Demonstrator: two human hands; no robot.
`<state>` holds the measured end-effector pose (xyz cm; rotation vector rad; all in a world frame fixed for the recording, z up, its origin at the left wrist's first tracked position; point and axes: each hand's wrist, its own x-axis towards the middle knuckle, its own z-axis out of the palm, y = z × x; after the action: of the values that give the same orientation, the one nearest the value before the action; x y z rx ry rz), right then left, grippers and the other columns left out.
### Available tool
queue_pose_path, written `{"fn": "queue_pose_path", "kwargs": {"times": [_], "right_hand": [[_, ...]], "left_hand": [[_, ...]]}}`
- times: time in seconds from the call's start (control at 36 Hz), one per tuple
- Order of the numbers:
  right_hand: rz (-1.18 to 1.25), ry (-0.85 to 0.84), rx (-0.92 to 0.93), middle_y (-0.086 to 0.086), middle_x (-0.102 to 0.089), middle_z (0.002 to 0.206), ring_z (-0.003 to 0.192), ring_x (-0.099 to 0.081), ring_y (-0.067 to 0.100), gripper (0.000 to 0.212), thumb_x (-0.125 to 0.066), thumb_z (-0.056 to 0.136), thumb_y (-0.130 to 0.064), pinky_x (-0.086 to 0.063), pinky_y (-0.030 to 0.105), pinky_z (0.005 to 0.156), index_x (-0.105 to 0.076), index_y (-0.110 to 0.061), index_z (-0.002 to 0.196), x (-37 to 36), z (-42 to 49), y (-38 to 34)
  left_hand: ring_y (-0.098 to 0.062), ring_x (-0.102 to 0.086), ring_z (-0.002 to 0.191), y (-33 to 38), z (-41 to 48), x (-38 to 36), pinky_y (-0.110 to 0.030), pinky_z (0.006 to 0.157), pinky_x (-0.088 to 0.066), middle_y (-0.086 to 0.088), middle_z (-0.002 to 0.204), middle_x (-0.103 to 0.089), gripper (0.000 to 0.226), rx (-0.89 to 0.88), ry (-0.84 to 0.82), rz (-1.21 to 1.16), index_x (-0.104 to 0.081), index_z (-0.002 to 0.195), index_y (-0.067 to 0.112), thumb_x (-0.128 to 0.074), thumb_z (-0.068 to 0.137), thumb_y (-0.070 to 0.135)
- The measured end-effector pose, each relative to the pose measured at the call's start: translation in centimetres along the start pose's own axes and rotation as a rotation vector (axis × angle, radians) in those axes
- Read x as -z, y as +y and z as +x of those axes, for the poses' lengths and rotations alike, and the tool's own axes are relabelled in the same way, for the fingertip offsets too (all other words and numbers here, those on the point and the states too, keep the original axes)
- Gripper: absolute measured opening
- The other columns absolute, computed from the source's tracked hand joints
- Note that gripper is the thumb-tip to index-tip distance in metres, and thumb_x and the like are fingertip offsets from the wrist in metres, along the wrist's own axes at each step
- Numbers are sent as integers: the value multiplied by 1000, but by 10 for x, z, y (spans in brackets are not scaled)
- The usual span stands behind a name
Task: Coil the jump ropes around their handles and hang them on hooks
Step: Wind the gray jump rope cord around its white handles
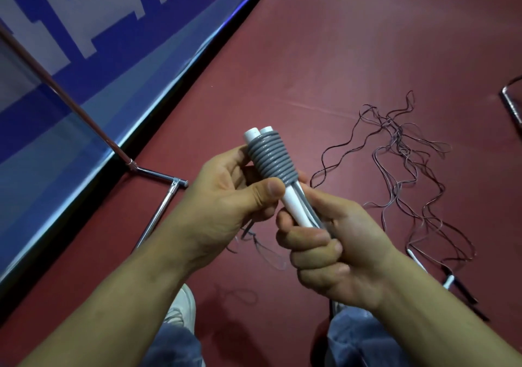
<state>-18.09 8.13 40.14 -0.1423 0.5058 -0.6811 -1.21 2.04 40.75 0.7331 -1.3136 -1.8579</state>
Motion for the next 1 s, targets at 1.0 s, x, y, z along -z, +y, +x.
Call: {"fn": "queue_pose_path", "kwargs": {"times": [1.0], "right_hand": [[-714, 572, 403, 12, -60, 68, 53, -49, 20, 52, -43, 104, -47, -55, 37, 52, -65, 0, 102, -16, -2, 5]], "left_hand": [[-19, -44, 56, -21, 6, 1, -29, 53, -39, -5, 67, -66, 23, -5, 216, 231, -68, 107, 16, -73, 88, 6]]}}
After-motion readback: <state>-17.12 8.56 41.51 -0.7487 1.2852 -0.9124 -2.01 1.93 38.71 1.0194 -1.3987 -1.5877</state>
